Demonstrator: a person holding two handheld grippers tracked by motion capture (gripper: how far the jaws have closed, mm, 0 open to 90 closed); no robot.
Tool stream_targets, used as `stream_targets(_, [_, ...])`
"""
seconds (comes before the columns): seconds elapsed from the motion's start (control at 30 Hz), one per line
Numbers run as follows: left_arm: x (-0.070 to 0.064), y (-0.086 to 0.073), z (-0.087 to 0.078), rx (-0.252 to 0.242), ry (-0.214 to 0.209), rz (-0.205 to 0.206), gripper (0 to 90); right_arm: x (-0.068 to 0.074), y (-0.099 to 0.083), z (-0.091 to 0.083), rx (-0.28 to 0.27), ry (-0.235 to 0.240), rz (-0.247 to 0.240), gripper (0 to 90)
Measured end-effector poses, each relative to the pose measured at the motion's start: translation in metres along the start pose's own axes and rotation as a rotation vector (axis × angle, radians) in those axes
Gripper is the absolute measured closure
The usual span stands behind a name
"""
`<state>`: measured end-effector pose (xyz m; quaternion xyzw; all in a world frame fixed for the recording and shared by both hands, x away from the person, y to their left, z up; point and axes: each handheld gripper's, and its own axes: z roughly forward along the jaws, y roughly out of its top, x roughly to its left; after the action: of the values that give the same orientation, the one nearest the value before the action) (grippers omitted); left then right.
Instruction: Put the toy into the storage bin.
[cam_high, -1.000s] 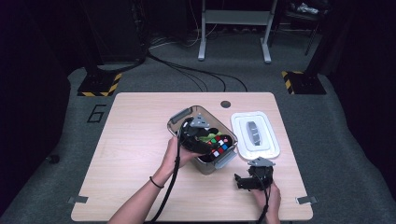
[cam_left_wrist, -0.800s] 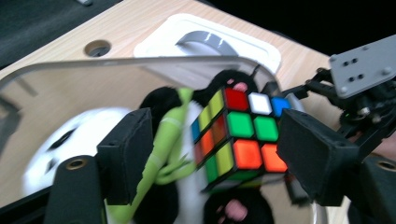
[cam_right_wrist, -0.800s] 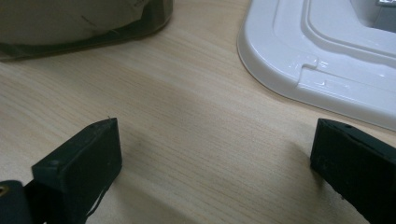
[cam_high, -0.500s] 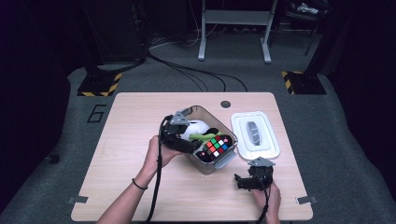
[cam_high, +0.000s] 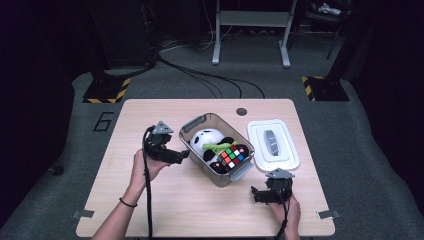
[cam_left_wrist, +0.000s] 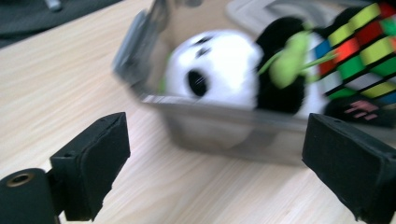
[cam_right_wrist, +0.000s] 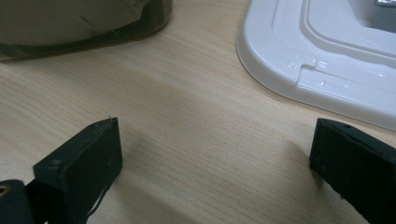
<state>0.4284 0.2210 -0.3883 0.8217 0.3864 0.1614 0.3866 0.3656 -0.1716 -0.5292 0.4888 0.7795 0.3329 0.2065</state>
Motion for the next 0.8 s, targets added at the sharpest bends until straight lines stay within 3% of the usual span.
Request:
stream_targets(0.13, [0.021, -0.014, 0.002, 0.040, 0.038, -0.032, 5.0, 0.000, 0.000, 0.000, 0.000, 0.001, 0.001, 1.8])
stream_targets(0.27, [0.043, -0.034, 0.008, 0.063, 0.082, -0.093, 3.0, 0.000, 0.000, 0.000, 0.000, -0.002, 0.000, 1.8])
stream_targets(0.4, [0.065, -0.060, 0.019, 0.063, 0.149, -0.183, 1.6, 0.000, 0.000, 0.000, 0.000, 0.000, -0.001, 1.8])
stream_targets(0.5, [0.075, -0.075, 0.024, 0.081, 0.170, -0.217, 0.9, 0.000, 0.000, 0.000, -0.001, -0.001, -0.001, 1.8])
stream_targets(0.67, [0.092, -0.102, 0.036, 0.111, 0.214, -0.251, 0.5, 0.000, 0.000, 0.000, 0.001, -0.001, -0.001, 1.8])
stream_targets(0.77, [0.097, -0.115, 0.041, 0.116, 0.254, -0.247, 0.2, 0.000, 0.000, 0.000, 0.000, 0.001, -0.005, 1.8])
stream_targets(0.8, [0.100, -0.118, 0.043, 0.127, 0.249, -0.252, 0.1, 0.000, 0.000, 0.000, 0.000, 0.003, -0.005, 1.8])
